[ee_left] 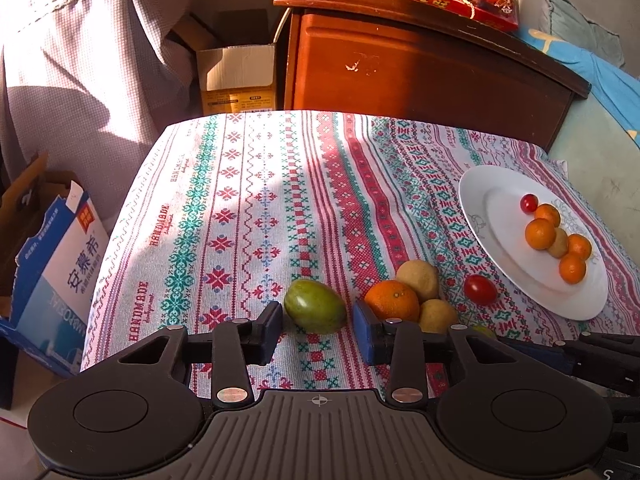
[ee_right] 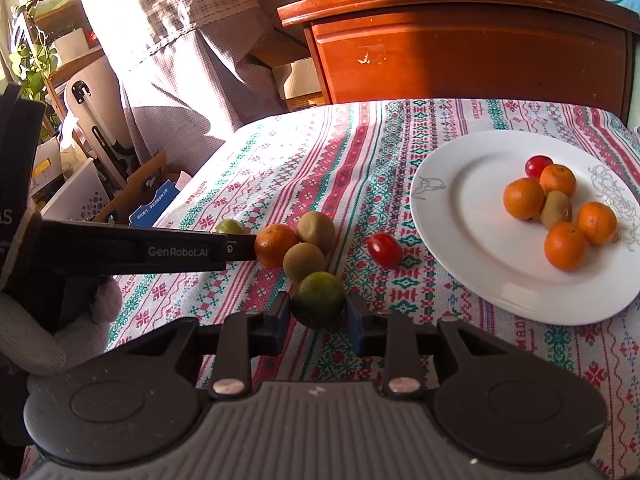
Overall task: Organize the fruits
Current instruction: 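Grasp a green lime with the right tool while the left tool grasps another green lime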
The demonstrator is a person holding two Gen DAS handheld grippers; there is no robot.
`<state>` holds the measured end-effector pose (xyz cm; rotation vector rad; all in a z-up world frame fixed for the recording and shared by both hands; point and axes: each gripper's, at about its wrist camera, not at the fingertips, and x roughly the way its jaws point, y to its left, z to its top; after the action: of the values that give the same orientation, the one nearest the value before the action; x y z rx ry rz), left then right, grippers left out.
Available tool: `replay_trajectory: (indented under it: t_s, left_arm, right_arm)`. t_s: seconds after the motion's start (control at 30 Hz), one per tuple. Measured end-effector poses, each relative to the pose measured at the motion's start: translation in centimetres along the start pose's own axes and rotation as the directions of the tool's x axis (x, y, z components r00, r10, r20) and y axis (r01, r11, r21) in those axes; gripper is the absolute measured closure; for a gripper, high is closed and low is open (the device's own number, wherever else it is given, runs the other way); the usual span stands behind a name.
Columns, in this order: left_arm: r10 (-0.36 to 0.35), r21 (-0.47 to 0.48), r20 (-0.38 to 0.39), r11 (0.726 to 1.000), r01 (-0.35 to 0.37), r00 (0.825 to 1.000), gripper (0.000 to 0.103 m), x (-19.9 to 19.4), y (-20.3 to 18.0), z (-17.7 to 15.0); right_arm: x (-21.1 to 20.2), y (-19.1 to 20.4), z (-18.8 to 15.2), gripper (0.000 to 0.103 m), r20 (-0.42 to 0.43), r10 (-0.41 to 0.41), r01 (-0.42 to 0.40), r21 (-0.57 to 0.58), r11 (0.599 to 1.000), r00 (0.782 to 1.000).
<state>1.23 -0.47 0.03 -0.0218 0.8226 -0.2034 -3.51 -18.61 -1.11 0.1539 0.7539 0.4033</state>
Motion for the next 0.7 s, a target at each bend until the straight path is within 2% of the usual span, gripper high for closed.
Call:
replay_trajectory:
  t_s: [0.13, 0.37, 0.7]
  left_arm:
    - [0.014, 0.009, 0.010, 1.000, -0.014, 1.000, 0.072, 0.0, -0.1, -0.1]
    - [0.020, 0.022, 0.025, 1.000, -0.021, 0.999, 0.073, -0.2, -0.2, -0.3]
    - [0.021, -0.013, 0.048, 1.000, -0.020, 0.999, 0.073, -1.7, -0.1, 0.3]
  right_arm:
    - [0.0, 0.0, 0.0, 0.073, -0.001, -0.001, 0.001, -0.001, 1.000, 1.000]
    - [-0.4, 0.0, 0.1, 0.073, 0.003, -0.003, 0.003, 0.000, 1.000, 1.000]
    - [-1.5, -0.3, 1.0, 0.073, 0.044, -0.006, 0.005, 0.022, 1.000, 0.999]
